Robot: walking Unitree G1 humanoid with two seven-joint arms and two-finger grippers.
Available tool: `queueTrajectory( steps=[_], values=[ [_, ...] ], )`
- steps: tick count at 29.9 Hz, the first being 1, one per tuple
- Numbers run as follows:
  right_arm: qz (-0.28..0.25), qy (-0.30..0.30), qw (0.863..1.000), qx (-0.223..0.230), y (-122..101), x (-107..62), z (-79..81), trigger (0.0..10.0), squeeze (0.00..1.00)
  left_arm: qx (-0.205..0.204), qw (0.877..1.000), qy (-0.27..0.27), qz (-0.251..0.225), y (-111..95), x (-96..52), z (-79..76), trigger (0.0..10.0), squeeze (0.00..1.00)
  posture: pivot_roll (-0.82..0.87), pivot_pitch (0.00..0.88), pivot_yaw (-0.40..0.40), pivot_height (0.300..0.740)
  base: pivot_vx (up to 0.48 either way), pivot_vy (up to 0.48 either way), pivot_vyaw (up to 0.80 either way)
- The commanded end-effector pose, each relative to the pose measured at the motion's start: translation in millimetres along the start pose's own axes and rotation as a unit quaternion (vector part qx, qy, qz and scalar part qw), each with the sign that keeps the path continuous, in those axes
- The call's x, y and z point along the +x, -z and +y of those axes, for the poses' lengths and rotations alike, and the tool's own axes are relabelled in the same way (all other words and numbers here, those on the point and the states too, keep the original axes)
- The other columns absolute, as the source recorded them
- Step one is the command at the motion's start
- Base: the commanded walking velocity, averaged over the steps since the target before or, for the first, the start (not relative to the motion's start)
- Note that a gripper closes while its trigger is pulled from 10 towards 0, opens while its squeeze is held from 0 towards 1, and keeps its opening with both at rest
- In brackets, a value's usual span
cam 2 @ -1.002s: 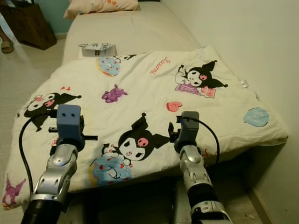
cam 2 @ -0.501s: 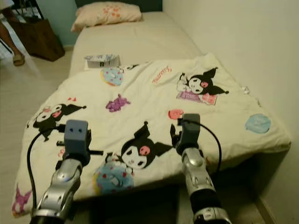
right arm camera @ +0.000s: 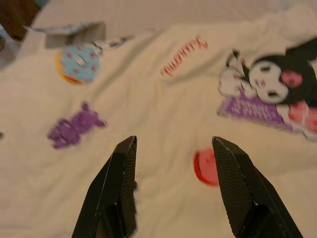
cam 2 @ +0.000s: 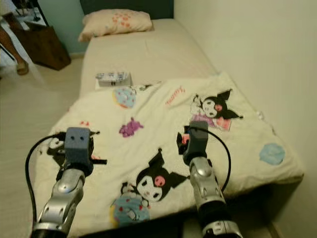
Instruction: Clean up the room
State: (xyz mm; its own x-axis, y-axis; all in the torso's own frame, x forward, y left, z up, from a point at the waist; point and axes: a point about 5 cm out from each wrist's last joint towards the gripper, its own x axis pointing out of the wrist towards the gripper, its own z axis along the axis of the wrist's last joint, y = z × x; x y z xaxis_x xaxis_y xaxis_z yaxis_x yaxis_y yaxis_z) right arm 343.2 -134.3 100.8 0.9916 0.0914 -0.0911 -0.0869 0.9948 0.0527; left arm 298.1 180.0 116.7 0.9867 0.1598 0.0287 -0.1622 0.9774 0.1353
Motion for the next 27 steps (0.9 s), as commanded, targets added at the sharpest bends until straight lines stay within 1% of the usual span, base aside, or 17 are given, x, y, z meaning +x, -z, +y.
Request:
queueTrajectory(
  steps=[1,4,5,10,15,17,21,25,27],
  values=[
    [0.008,-0.002,1.0,0.002,4.2,-2.5,1.7,10.0,0.0,0.005,1.0,-0.014,0.0,2.0,-3.8,7.5,10.0,0.0,-0.04,0.084,0.02,0.691,0.0,0.0,0.0],
    [0.009,-0.002,1.0,0.003,4.6,-2.7,1.8,10.0,0.0,0.009,1.0,-0.014,-0.01,-1.9,-5.0,7.7,10.0,0.0,-0.04,0.084,0.021,0.701,0.0,0.0,0.0],
    [0.01,-0.002,1.0,0.004,5.0,-2.8,1.8,10.0,0.0,0.004,1.0,-0.007,-0.013,-3.4,-5.6,6.2,10.0,0.0,-0.04,0.084,0.021,0.711,0.0,0.0,0.0],
    [0.011,-0.003,1.0,0.005,6.5,-4.0,3.2,10.0,0.0,-0.005,1.0,0.002,-0.011,-4.0,-7.6,2.2,10.0,0.0,-0.05,0.088,0.021,0.726,0.0,0.0,0.0],
    [0.012,-0.006,1.0,0.005,7.8,-5.1,4.5,10.0,0.0,-0.008,1.0,-0.008,-0.017,-6.0,-8.9,3.4,10.0,0.0,-0.05,0.093,0.02,0.74,0.0,0.0,0.0],
    [0.02,-0.011,1.0,0.007,10.4,-5.3,5.8,10.0,0.0,-0.021,1.0,-0.003,-0.01,-4.6,-8.1,2.9,10.0,0.0,-0.04,0.093,0.018,0.74,0.0,0.0,0.0],
    [0.016,-0.027,0.999,0.007,10.6,-5.8,9.6,10.0,0.0,-0.019,1.0,0.01,-0.02,-4.2,-9.3,0.8,10.0,0.0,-0.04,0.091,0.018,0.74,0.0,0.0,0.0],
    [0.016,-0.03,0.999,0.007,10.7,-5.9,10.5,10.0,0.0,-0.02,1.0,0.011,-0.022,-4.2,-9.8,0.8,10.0,0.0,-0.04,0.091,0.018,0.74,0.0,0.0,0.0],
    [0.018,-0.033,0.999,0.004,12.2,-6.8,10.9,10.0,0.0,-0.013,1.0,0.014,-0.02,-2.9,-10.9,0.0,10.0,0.0,-0.04,0.093,0.02,0.74,0.0,0.0,0.0]
  ],
)
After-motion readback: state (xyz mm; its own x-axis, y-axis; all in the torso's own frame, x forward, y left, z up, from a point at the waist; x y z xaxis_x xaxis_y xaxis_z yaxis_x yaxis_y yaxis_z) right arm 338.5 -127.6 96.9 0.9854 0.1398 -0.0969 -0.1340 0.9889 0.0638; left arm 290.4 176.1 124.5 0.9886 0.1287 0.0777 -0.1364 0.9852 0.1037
